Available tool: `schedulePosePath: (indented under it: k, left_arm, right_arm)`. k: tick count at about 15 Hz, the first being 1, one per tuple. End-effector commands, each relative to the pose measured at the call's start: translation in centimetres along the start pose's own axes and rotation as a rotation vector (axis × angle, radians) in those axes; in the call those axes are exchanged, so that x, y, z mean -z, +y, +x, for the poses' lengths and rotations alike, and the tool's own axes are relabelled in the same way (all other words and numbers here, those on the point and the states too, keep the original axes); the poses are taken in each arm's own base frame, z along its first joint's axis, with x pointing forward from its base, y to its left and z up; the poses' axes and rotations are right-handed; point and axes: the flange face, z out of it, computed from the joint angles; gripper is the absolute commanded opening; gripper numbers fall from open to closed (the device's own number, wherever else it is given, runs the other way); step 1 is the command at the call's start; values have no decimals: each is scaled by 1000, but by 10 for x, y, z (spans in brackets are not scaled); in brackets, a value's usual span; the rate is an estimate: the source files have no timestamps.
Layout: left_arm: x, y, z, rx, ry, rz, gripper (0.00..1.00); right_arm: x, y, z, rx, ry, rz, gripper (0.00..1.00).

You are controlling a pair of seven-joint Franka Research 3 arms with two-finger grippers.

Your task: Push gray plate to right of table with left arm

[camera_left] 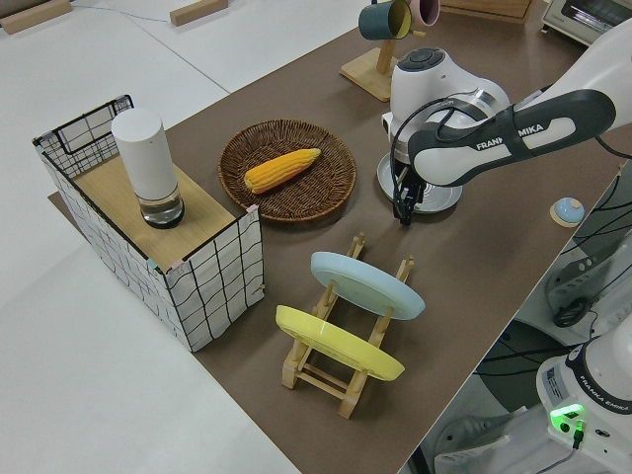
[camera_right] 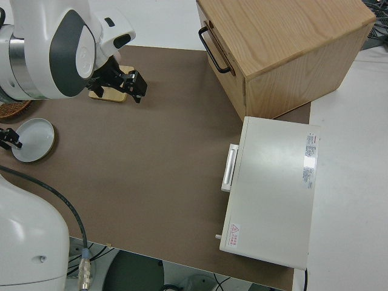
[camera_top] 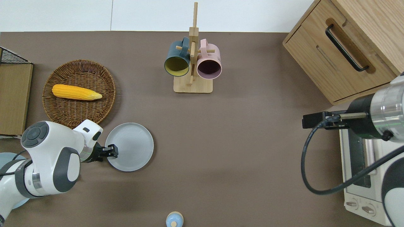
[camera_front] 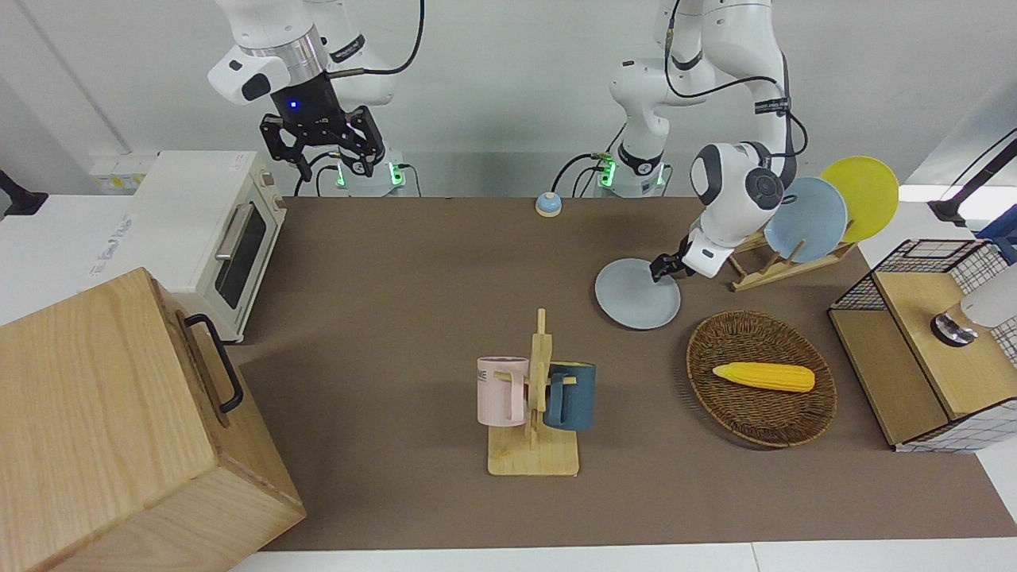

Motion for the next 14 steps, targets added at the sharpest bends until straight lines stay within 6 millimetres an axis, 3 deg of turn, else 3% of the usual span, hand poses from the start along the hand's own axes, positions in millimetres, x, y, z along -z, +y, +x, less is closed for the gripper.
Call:
schedulePosePath:
  k: [1, 4, 14]
  left_arm:
    - [-5, 3, -2, 1, 10, -21, 387]
    - [-6, 3, -2, -1, 8, -20, 188]
    - [-6, 6, -2, -8, 6, -18, 0]
  right_arm:
    - [3, 0, 1, -3, 0, 18, 996]
    - [3, 0, 1, -3, 0, 18, 996]
    - [3, 0, 1, -3, 0, 18, 996]
